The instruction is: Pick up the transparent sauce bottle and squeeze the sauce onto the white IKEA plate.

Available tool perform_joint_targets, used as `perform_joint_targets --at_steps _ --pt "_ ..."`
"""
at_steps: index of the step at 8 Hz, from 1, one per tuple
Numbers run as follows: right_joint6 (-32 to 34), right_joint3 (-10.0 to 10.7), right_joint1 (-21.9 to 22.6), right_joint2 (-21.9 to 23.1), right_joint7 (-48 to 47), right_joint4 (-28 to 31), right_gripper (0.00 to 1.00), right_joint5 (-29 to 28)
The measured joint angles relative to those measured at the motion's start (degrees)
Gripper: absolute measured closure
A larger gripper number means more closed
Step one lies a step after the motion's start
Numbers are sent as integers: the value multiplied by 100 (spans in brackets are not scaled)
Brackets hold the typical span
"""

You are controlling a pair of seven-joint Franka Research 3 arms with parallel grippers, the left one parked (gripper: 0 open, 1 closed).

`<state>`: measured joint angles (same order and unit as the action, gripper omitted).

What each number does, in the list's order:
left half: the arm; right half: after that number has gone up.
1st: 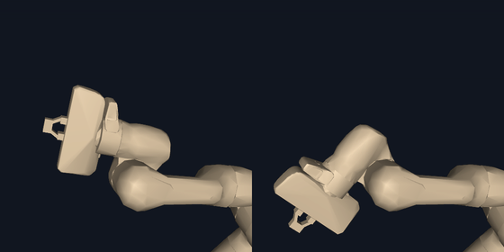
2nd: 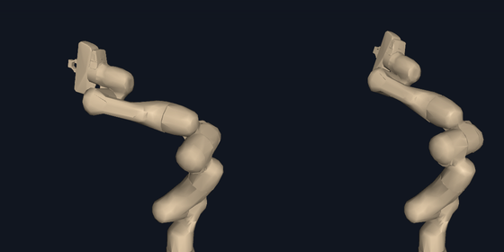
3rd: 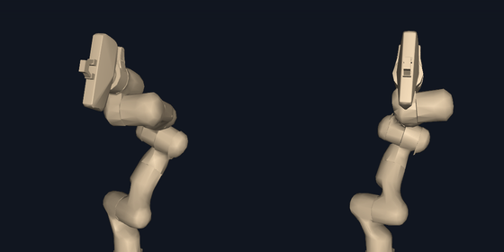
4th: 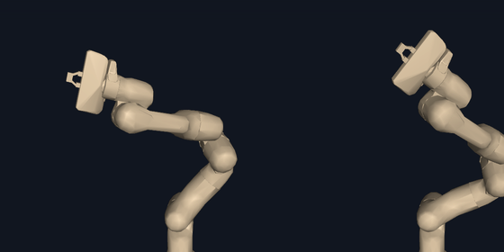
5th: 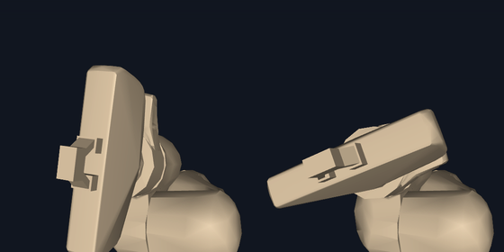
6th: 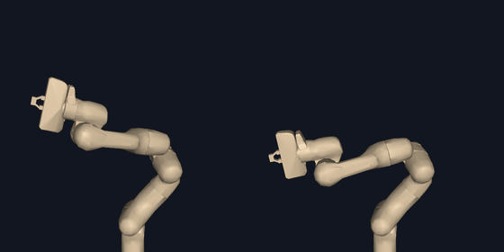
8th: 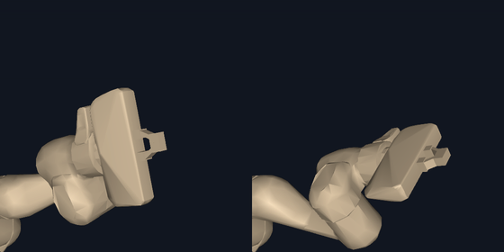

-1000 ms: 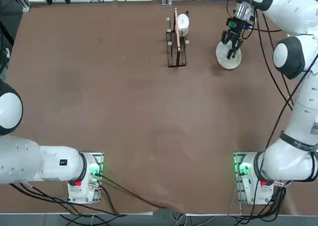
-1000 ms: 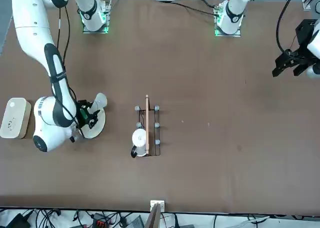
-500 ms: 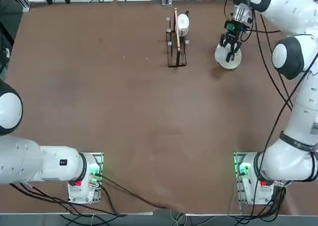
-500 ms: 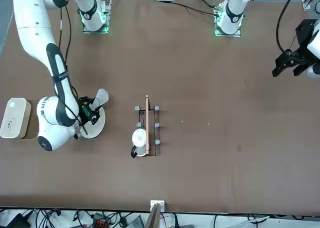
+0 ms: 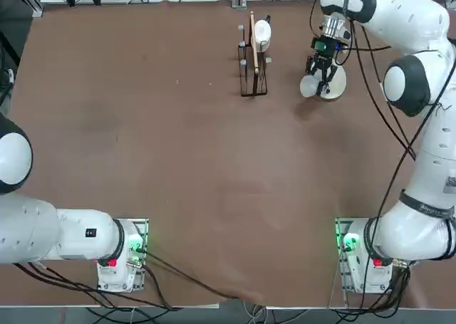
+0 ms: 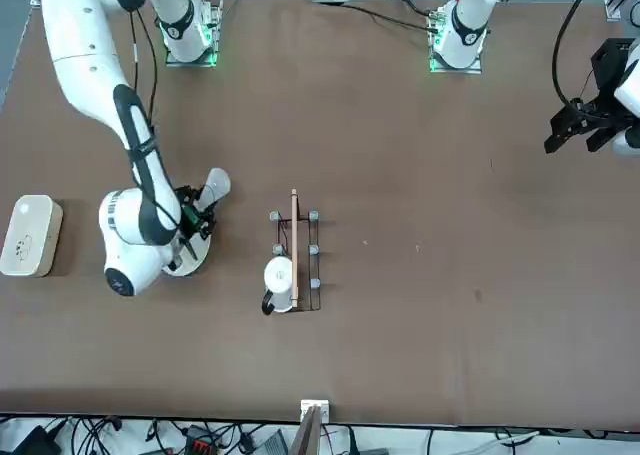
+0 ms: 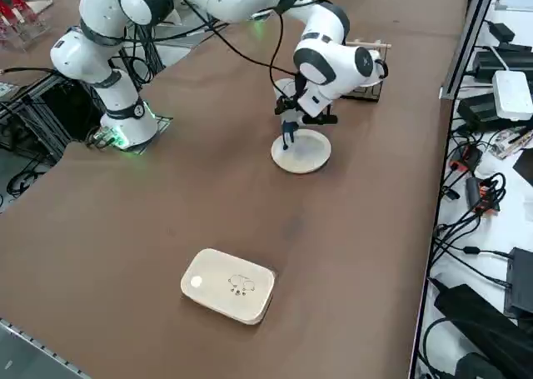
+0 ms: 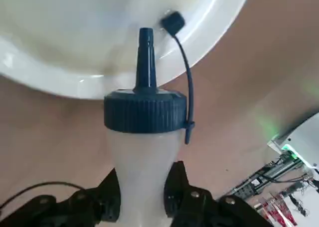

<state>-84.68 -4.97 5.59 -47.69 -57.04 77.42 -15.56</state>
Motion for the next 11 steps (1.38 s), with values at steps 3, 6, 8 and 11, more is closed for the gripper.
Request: perform_joint_targets --at_steps 3,6,8,11 --pt "-177 31 28 37 -4 -115 61 -114" --pt "-186 135 13 103 -485 -383 61 151" --pt "-209 129 275 103 -1133 -494 61 690" --pt "-233 129 826 102 -2114 -556 61 1972"
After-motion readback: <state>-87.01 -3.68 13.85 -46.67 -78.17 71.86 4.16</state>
